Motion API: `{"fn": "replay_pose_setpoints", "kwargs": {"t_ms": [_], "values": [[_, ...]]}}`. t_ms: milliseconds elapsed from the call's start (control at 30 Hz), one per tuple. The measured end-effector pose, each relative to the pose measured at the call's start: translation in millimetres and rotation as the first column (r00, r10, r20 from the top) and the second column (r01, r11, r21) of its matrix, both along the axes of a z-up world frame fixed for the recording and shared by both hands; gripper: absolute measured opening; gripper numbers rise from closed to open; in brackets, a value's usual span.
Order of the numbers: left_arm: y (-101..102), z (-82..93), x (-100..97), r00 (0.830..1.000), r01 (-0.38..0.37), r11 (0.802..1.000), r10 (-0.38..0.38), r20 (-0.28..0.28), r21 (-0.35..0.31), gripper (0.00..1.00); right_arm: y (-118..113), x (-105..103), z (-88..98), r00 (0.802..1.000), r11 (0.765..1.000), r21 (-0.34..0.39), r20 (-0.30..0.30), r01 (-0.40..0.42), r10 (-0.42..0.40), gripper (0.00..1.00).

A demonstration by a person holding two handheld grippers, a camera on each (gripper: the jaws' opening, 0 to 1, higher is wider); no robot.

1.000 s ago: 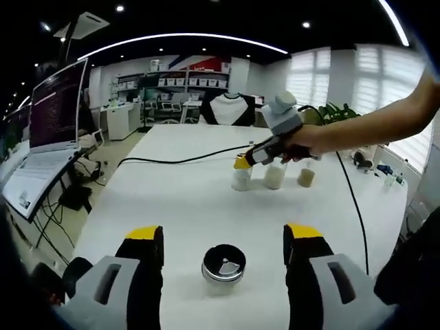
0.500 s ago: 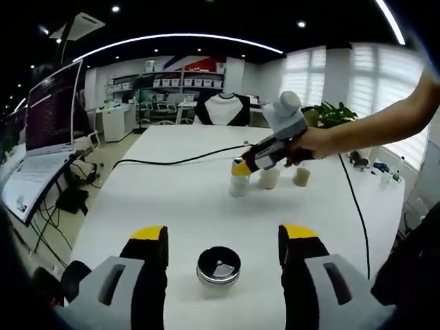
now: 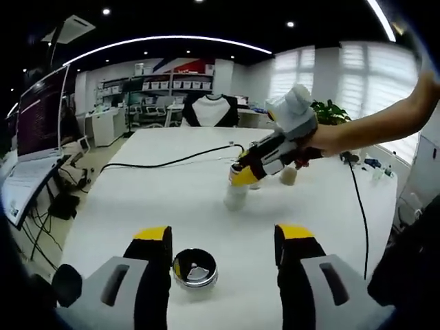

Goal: Rotate the seasoning bottle until the label or dispensing opening points toward the visible target arrow and the bottle remains upright within the marked orientation range

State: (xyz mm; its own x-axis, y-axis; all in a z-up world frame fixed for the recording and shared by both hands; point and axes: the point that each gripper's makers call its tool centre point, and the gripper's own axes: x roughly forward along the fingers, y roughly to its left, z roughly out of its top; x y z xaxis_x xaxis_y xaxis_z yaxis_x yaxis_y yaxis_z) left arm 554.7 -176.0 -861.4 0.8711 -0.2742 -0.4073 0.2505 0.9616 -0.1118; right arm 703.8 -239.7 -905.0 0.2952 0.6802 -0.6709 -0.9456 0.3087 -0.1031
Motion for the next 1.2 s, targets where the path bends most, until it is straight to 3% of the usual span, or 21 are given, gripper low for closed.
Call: {"fn": "replay_pose_setpoints", "kwargs": {"t_ms": [100,700,867,1200], "values": [[-10.7,3.1,-1.7,1.0,0.027,0.999,-0.027,0.008,-0.019,0.62,-6.4,-16.8,1.8,0.999,1.0,0.013,-0.042,0.001,0.0,0.29],[-58.8,-5.9,-30.6,0.981,0.192,0.981,-0.192,-0.005,0.0,0.58,-35.3,-87.2,10.5,0.996,0.998,0.007,-0.049,-0.068,0.068,0.29],[-64.5,-11.9,-34.9,0.975,0.223,0.975,-0.223,-0.016,-0.01,0.58,-40.1,-111.1,10.6,0.989,0.989,-0.022,-0.025,-0.148,0.148,0.29],[-81.6,-22.0,-43.2,0.96,0.277,0.961,-0.277,-0.036,-0.016,0.59,-42.6,-146.6,6.8,0.975,0.977,-0.008,-0.064,-0.214,0.213,0.29]]}}
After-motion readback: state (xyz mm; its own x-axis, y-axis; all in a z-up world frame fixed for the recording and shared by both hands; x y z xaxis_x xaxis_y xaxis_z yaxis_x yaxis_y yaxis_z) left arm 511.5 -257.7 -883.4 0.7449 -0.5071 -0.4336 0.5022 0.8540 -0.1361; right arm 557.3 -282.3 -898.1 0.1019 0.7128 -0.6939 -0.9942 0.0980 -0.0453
